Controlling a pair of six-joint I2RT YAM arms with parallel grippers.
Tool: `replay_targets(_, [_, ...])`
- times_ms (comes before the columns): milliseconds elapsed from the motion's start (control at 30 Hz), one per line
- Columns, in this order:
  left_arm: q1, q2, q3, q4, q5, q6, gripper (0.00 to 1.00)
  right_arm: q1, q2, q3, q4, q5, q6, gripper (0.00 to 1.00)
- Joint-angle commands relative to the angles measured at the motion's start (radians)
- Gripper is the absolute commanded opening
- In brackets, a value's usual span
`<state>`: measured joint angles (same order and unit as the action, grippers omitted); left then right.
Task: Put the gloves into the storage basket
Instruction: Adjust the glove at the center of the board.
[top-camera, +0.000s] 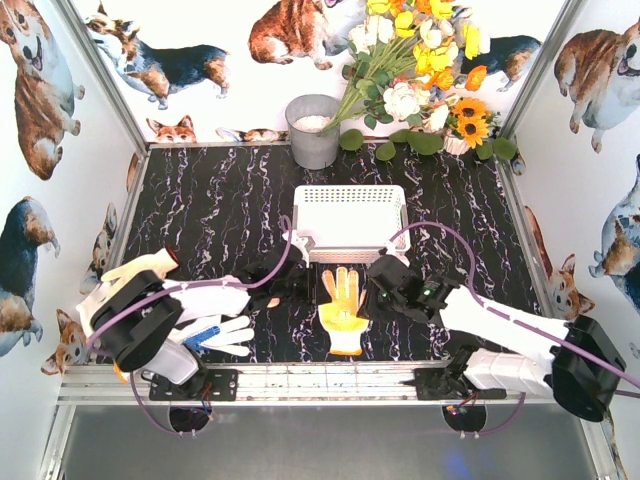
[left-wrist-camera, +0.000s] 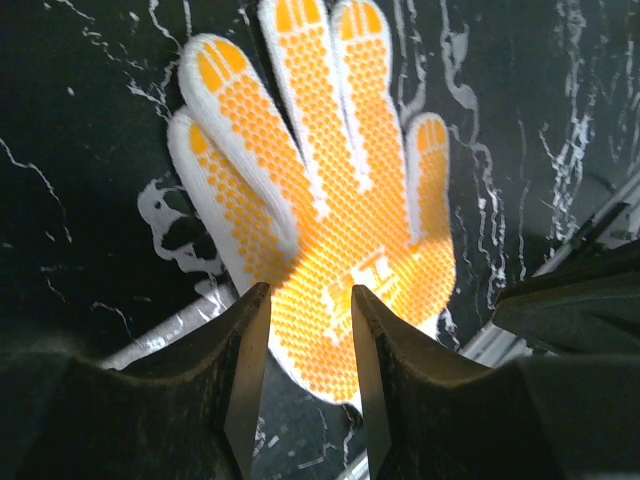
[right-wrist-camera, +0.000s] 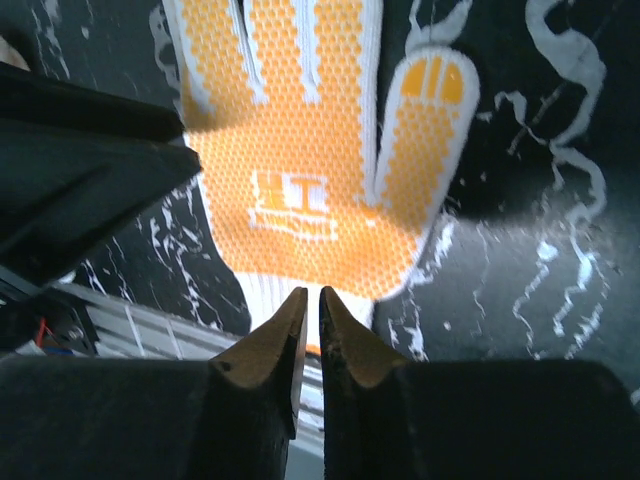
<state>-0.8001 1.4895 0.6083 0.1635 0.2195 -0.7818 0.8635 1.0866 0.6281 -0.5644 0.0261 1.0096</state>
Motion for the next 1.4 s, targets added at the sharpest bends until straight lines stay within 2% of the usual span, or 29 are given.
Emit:
replay_targets(0, [-0.005, 0.068, 0.023, 0.087, -0.053, -0.001, 0.32, -0.030, 0.076, -0.022, 0.219, -0.019, -0.017, 0.11])
replay_targets(133, [-0.005, 0.107, 0.014, 0.079, -0.095, 0.007, 0.32, -0.037, 0.151, -0.015, 0.220, -0.017, -0.032, 0.09])
replay_targets(367, [-0.005, 0.098, 0.019, -0.088, -0.238, 0.000, 0.32, -0.037, 0.240, -0.079, 0.306, -0.043, -0.011, 0.08])
replay_targets(733, [-0.015, 0.004, -0.073, -0.110, -0.252, -0.058, 0.32, -0.037, 0.332, -0.061, 0.345, -0.070, -0.016, 0.07])
replay_targets(933, [-0.048, -0.024, -0.047, -0.130, -0.274, -0.074, 0.33, -0.037, 0.312, -0.074, 0.338, -0.111, 0.009, 0.06])
replay_targets(1167, [-0.099, -0.136, 0.047, -0.293, -0.382, -0.037, 0.57, -0.037, 0.209, -0.132, 0.348, -0.130, 0.012, 0.09])
replay_targets(1233, [-0.100, -0.199, 0.084, -0.368, -0.418, -0.015, 0.64, -0.037, 0.159, -0.107, 0.315, -0.126, -0.016, 0.13])
replay_targets(1367, [-0.093, -0.329, 0.179, -0.566, -0.551, 0.031, 0.75, -0.037, 0.021, -0.038, 0.227, -0.090, -0.077, 0.30])
